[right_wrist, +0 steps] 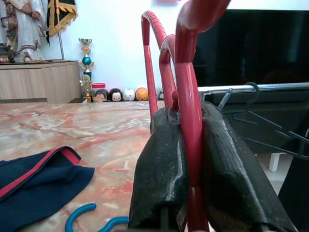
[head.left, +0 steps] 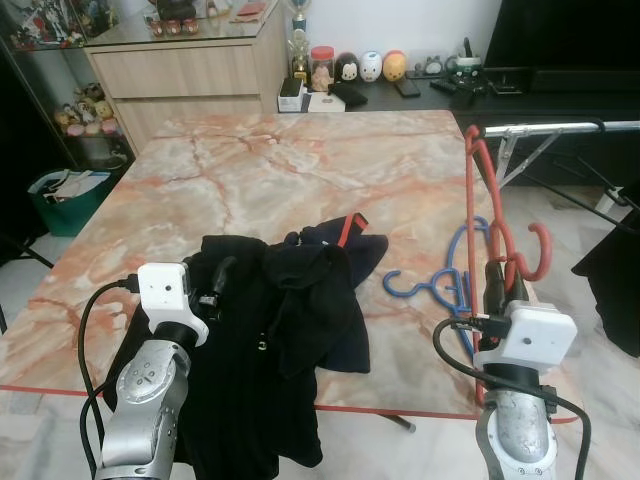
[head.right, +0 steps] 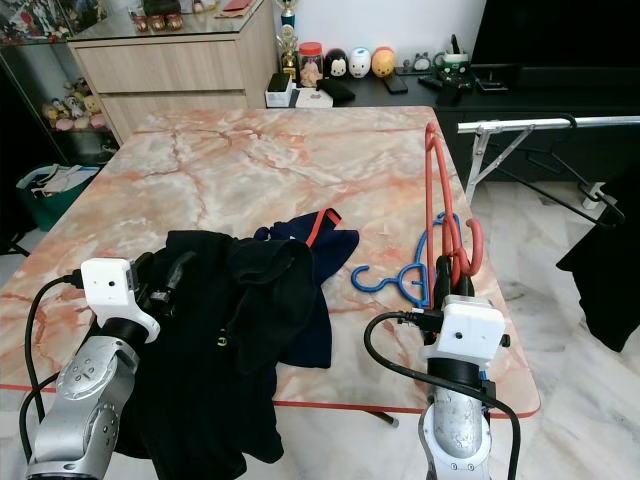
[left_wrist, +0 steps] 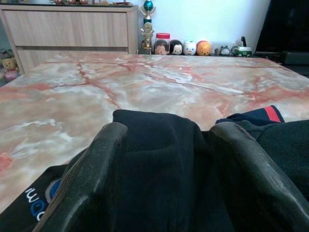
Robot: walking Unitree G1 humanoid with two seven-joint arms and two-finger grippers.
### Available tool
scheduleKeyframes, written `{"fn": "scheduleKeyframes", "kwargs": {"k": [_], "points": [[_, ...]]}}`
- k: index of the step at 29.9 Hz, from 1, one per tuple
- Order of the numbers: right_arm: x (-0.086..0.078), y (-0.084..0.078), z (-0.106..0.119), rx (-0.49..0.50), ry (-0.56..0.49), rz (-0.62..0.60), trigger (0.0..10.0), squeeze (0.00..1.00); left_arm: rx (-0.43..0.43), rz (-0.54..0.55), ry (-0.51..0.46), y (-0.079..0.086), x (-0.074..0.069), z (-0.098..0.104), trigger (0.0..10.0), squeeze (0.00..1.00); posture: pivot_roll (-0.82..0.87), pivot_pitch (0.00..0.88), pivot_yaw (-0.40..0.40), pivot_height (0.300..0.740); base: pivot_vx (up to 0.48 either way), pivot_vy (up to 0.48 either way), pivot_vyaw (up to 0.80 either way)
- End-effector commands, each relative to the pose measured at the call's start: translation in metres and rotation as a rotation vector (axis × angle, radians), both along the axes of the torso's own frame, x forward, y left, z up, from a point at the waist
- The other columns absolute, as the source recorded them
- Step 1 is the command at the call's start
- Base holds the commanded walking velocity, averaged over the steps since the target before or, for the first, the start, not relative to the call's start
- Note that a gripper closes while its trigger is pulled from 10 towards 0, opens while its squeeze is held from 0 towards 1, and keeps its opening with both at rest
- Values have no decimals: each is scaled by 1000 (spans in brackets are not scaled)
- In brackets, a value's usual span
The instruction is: Hang hanger
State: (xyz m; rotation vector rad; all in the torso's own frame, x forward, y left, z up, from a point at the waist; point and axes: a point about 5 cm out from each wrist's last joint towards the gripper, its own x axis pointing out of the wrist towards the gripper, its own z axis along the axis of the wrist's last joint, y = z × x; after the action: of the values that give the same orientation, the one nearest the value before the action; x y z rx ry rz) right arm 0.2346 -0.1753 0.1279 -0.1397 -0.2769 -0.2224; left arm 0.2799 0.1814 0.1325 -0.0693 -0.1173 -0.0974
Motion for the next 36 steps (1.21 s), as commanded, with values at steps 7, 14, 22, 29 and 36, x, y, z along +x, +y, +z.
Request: {"fn": "scheduleKeyframes", "kwargs": {"k": [7, 14, 22, 29, 36], "points": [[-4, 8, 20, -52, -77, 48, 10000, 0, 13, 12, -49, 0, 2, 5, 10000, 0, 30, 0, 55, 740, 0, 0, 0], [-4, 11, 23, -57, -73, 65, 10000, 0, 18, 12, -57, -1, 2, 5, 10000, 0, 32, 0, 52, 740, 0, 0, 0], [-5, 11, 17, -56, -42, 65, 10000, 0, 17, 16, -63, -1, 1, 5, 10000, 0, 31, 0, 51, 740, 0, 0, 0], [-5, 11, 17, -55, -40, 63, 10000, 0, 15, 18, -67, 0, 2, 5, 10000, 0, 30, 0, 51, 740, 0, 0, 0], [-4, 11, 17, -55, -39, 64, 10000, 0, 14, 20, -68, 0, 1, 5, 10000, 0, 32, 0, 51, 740, -103, 0, 0]]}}
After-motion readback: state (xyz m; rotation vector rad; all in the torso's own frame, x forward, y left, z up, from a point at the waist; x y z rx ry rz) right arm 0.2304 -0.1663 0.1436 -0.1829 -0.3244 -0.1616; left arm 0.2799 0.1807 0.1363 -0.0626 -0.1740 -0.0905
